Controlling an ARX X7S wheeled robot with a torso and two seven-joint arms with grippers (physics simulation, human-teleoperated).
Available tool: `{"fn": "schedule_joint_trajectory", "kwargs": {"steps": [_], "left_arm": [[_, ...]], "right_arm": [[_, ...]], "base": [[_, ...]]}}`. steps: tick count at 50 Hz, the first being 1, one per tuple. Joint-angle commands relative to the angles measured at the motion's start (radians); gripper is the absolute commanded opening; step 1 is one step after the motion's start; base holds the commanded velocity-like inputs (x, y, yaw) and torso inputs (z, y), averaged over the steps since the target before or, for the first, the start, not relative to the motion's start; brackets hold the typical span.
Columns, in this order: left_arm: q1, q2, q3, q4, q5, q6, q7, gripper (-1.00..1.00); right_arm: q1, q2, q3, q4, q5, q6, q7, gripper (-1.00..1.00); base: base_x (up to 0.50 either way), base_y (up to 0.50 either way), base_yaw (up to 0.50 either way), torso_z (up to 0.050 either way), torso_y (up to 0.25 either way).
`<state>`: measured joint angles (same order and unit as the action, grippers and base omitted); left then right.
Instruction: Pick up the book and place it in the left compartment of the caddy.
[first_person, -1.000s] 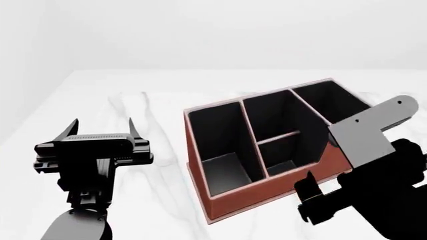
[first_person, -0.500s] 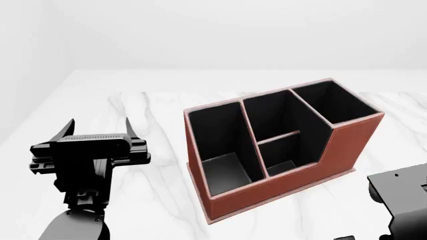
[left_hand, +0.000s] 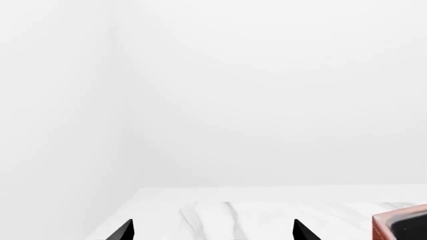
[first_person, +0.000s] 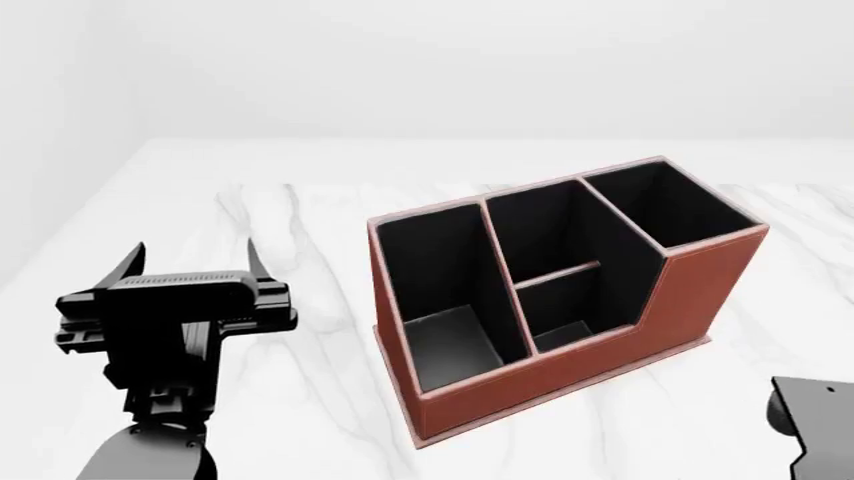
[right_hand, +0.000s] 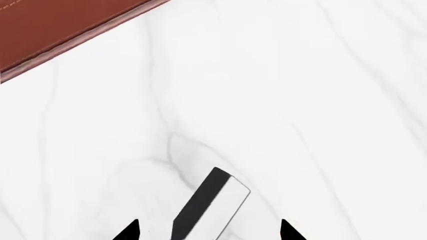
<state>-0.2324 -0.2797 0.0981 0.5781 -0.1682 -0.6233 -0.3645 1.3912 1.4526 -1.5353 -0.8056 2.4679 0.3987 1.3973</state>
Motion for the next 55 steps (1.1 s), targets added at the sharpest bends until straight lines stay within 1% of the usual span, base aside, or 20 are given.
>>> {"fn": "schedule_joint_trajectory", "kwargs": {"steps": [1, 11, 25, 33, 38, 48, 49, 51, 55], "left_arm": [[0.009, -0.005, -0.007, -0.004, -0.006, 0.012, -0.003, 1.00], [0.013, -0.010, -0.012, 0.002, -0.011, 0.010, -0.009, 1.00], [0.014, -0.016, -0.019, 0.016, -0.018, 0.007, -0.016, 1.00], [0.014, -0.019, -0.014, 0.011, -0.019, 0.012, -0.016, 1.00], [0.018, -0.020, -0.010, 0.010, -0.018, 0.016, -0.018, 1.00], [0.024, -0.023, -0.011, 0.007, -0.021, 0.023, -0.020, 1.00], [0.024, -0.024, -0.011, 0.008, -0.022, 0.022, -0.021, 1.00], [0.023, -0.024, -0.010, 0.009, -0.021, 0.022, -0.022, 1.00], [0.023, -0.024, -0.008, 0.010, -0.021, 0.023, -0.024, 1.00]], "right_arm": [[-0.045, 0.008, -0.029, 0.030, -0.061, -0.083, -0.066, 1.00], [-0.142, 0.015, -0.100, 0.120, -0.133, -0.187, -0.157, 1.00], [-0.215, -0.009, -0.153, 0.147, -0.160, -0.225, -0.215, 1.00], [-0.289, -0.060, -0.201, 0.200, -0.193, -0.279, -0.303, 1.00], [-0.306, -0.082, -0.211, 0.228, -0.197, -0.279, -0.330, 1.00], [-0.366, -0.129, -0.237, 0.296, -0.212, -0.343, -0.390, 1.00], [-0.364, -0.132, -0.239, 0.294, -0.238, -0.341, -0.377, -1.00], [-0.358, -0.134, -0.236, 0.285, -0.238, -0.326, -0.384, -1.00], [-0.327, -0.137, -0.224, 0.261, -0.323, -0.301, -0.348, -1.00]], "base": [[0.00, 0.00, 0.00, 0.000, 0.000], [0.00, 0.00, 0.00, 0.000, 0.000], [0.00, 0.00, 0.00, 0.000, 0.000], [0.00, 0.00, 0.00, 0.000, 0.000], [0.00, 0.00, 0.00, 0.000, 0.000], [0.00, 0.00, 0.00, 0.000, 0.000], [0.00, 0.00, 0.00, 0.000, 0.000], [0.00, 0.00, 0.00, 0.000, 0.000], [0.00, 0.00, 0.00, 0.000, 0.000]]}}
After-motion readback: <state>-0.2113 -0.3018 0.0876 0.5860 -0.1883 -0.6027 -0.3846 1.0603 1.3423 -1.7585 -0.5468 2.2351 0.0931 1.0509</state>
